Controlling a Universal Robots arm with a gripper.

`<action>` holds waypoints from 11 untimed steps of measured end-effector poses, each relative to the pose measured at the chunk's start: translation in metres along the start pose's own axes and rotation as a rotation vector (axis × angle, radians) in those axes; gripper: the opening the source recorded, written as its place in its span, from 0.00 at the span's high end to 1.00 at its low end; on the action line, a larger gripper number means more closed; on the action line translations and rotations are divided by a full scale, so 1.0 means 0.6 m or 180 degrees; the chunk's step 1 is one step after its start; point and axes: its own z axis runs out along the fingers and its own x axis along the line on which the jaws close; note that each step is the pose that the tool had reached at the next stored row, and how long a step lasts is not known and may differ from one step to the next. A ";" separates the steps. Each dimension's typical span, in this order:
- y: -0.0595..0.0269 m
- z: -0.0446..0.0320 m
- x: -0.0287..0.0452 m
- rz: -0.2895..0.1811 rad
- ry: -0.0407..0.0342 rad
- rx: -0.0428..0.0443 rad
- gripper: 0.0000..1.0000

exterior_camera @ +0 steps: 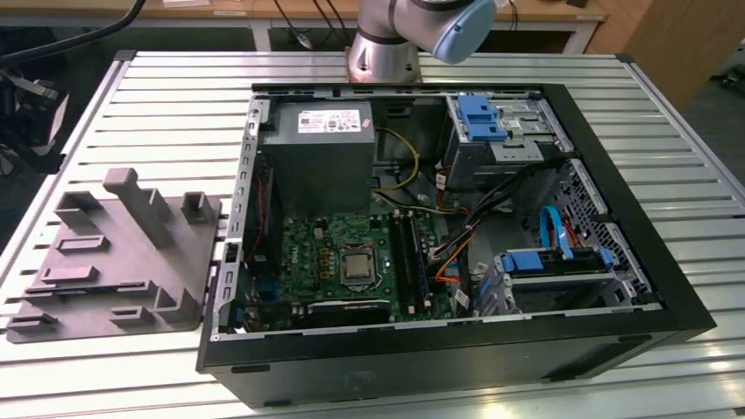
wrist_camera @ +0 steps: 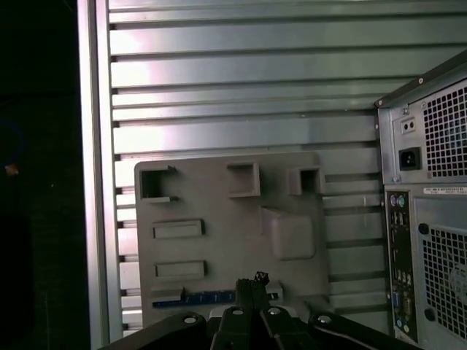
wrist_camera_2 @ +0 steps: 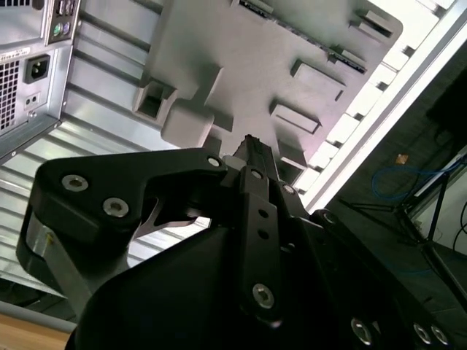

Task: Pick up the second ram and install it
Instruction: 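Reach for the second ram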

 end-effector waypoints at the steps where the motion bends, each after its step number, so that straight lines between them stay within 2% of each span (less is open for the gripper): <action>1: -0.003 0.001 0.001 0.0000 0.0000 0.0000 0.90; 11: -0.027 0.020 0.006 0.0000 0.0000 0.0000 0.90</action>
